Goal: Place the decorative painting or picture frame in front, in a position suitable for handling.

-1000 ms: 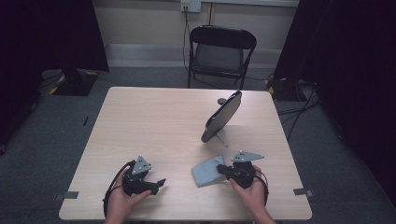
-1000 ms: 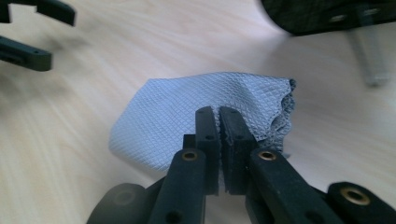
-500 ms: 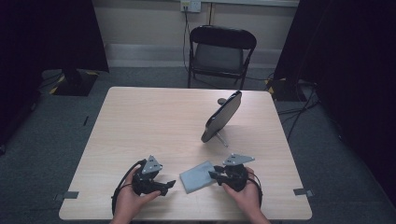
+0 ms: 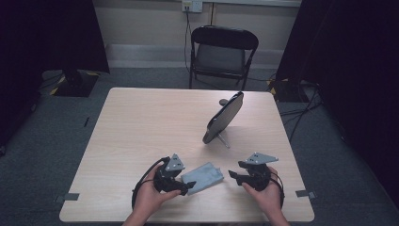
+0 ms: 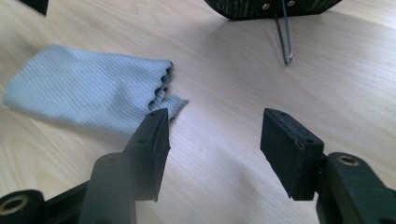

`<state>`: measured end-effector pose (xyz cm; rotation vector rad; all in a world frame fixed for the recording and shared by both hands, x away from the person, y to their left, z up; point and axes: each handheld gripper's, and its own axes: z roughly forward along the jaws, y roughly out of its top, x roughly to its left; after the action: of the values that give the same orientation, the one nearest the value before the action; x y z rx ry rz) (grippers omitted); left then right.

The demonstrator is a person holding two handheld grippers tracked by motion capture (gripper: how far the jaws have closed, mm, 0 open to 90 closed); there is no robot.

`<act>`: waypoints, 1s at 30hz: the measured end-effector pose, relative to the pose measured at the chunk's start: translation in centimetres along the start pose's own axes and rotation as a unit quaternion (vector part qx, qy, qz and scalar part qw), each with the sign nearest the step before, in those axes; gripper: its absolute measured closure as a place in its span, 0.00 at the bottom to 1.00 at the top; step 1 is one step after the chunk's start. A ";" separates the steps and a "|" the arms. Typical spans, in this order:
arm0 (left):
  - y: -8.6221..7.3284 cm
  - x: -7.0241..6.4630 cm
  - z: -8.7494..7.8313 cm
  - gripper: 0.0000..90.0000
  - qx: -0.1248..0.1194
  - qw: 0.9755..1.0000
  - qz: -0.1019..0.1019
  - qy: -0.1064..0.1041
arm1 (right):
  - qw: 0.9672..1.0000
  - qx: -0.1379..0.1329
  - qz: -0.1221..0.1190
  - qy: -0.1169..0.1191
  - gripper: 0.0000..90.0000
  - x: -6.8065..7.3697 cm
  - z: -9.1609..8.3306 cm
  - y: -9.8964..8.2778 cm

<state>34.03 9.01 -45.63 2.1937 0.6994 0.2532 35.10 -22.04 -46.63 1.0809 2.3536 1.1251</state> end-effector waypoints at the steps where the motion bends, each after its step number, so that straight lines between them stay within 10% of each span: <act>1: 0.2 0.0 0.3 0.30 0.000 1.000 -0.002 -0.006 | 1.000 0.001 -0.005 -0.006 0.47 -0.1 -0.1 -0.1; 10: 0.3 -0.9 2.2 0.32 0.017 1.000 0.016 -0.018 | 1.000 -0.002 -0.009 -0.025 0.44 -0.5 -0.2 0.3; 15: -0.1 -0.8 2.7 0.35 0.044 0.997 0.062 0.004 | 0.999 0.003 -0.015 -0.028 0.43 -0.4 0.2 0.9; 17: -0.4 -1.0 3.1 0.35 0.047 0.998 0.043 -0.006 | 0.999 0.000 -0.014 -0.030 0.43 -0.4 0.2 1.0; 18: -0.5 -1.0 3.1 0.36 0.065 0.996 0.068 -0.002 | 1.000 -0.001 -0.011 -0.027 0.43 -0.4 0.3 1.0; 30: -0.6 -1.8 3.0 0.70 0.067 0.995 0.074 -0.019 | 0.999 0.006 -0.010 -0.032 0.42 -0.4 0.8 0.3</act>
<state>33.45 6.39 -48.00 2.3772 0.5460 0.2452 35.94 -21.81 -46.88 1.0785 2.3187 1.0555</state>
